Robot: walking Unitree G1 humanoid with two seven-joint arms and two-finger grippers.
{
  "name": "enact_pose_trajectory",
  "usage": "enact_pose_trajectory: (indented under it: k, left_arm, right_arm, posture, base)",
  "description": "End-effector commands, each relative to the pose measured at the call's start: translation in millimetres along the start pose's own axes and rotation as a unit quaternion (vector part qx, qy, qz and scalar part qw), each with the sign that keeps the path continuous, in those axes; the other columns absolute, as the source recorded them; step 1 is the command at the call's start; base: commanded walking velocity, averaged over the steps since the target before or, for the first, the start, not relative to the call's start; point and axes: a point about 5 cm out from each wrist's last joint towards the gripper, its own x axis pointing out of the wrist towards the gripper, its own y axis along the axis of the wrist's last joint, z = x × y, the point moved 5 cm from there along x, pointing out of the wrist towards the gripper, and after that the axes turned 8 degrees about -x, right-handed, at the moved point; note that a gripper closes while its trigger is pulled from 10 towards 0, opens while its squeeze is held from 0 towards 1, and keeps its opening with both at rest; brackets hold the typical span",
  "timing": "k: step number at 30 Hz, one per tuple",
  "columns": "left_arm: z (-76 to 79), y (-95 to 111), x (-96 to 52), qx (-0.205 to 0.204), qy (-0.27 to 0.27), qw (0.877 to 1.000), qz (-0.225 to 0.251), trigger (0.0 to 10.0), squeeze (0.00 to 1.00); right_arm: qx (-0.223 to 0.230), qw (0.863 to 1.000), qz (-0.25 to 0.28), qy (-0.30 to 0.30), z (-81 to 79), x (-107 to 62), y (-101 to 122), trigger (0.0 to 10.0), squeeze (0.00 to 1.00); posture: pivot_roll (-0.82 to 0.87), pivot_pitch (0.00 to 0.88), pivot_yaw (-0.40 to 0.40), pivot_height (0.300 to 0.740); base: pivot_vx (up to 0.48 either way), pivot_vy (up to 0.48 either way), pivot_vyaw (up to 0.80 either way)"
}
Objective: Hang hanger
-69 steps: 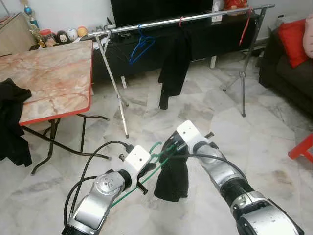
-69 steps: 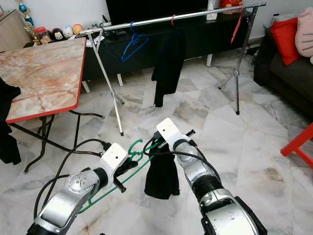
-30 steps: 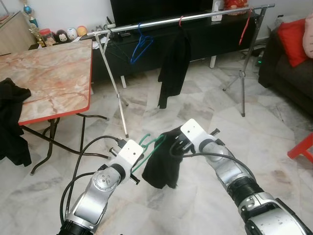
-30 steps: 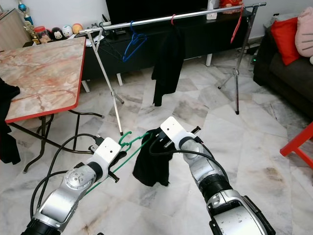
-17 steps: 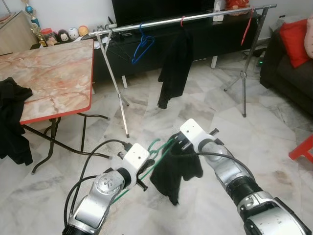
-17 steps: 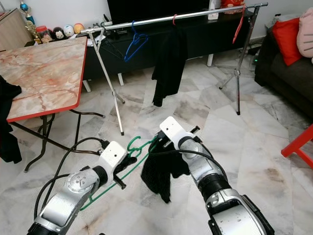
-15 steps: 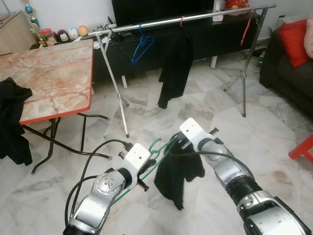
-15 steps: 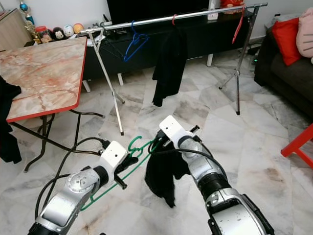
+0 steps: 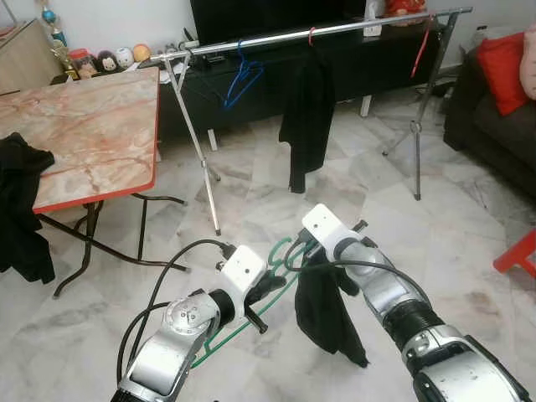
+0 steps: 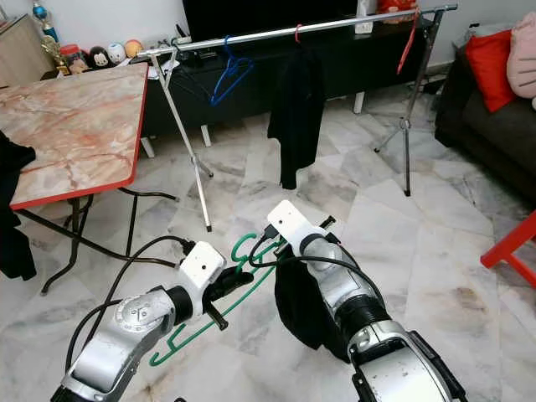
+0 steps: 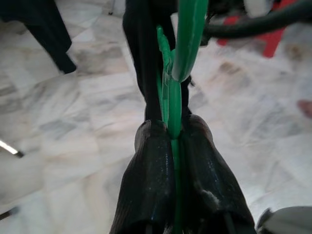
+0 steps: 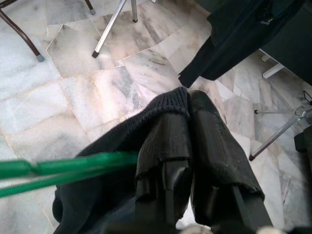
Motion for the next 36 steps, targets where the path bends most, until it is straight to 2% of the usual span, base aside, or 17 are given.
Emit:
enact_pose_trajectory:
  k: [1,2,4,8,10,23,25,29,32,36]
  left_arm:
    - [-10.0,-7,1.8,0.018,0.028,0.999,-0.021,10.0,0.00]
    - [-10.0,-7,1.8,0.018,0.028,0.999,-0.021,10.0,0.00]
    - [-22.3,-16,0.0,0.027,0.061,0.997,-0.046,10.0,0.00]
    - [-26.2,-19,-1.6,0.026,0.069,0.996,-0.055,10.0,0.00]
    - [-34.2,-24,-3.1,0.028,0.093,0.993,-0.068,10.0,0.00]
    - [-38.1,-14,0.3,0.022,0.109,0.993,-0.048,10.0,0.00]
    - [-39.4,-6,0.2,0.009,0.109,0.994,-0.028,10.0,0.00]
    - [-30.2,3,1.5,-0.011,0.078,0.997,-0.003,10.0,0.00]
    - [-13.0,7,1.1,-0.019,0.027,0.999,0.005,10.0,0.00]
    - [-8.4,4,0.4,-0.018,0.012,1.000,0.001,10.0,0.00]
  right_arm:
    - [-0.003,1.000,0.026,-0.002,2.6,0.9,18,10.0,0.00]
    - [-0.003,1.000,0.026,-0.002,2.6,0.9,18,10.0,0.00]
    - [0.003,1.000,0.028,-0.005,3.0,-1.2,19,10.0,0.00]
    - [0.003,1.000,0.029,-0.005,2.7,-2.2,19,10.0,0.00]
    - [0.004,1.000,0.029,-0.010,4.4,-4.4,19,10.0,0.00]
    - [0.000,0.999,0.032,0.008,-1.7,-6.8,19,10.0,0.00]
    - [0.010,0.998,0.053,0.036,-6.7,-9.3,28,10.0,0.00]
    - [0.004,0.994,0.081,0.068,-13.9,-14.0,38,10.0,0.00]
    - [-0.031,0.996,0.069,0.055,-5.9,-12.4,29,10.0,0.00]
    - [-0.032,0.996,0.070,0.053,1.4,-12.4,30,10.0,0.00]
  posture:
    - [-0.09,0.000,0.091,0.740]
    - [-0.09,0.000,0.091,0.740]
    - [-0.09,0.000,0.091,0.740]
    - [-0.09,0.000,0.091,0.740]
    - [-0.09,0.000,0.090,0.740]
    - [-0.10,0.000,0.087,0.740]
    - [-0.10,0.000,0.086,0.740]
    - [-0.10,0.000,0.089,0.740]
    - [-0.10,0.000,0.088,0.740]
    - [-0.10,0.000,0.089,0.740]
  base:
    - [0.000,0.000,0.00]
    - [0.000,0.000,0.00]
    - [0.000,0.000,0.00]
    - [0.000,0.000,0.00]
    - [0.000,0.000,0.00]
    - [0.000,0.000,0.00]
    - [0.000,0.000,0.00]
    - [0.000,0.000,0.00]
    - [0.000,0.000,0.00]
    - [0.000,0.000,0.00]
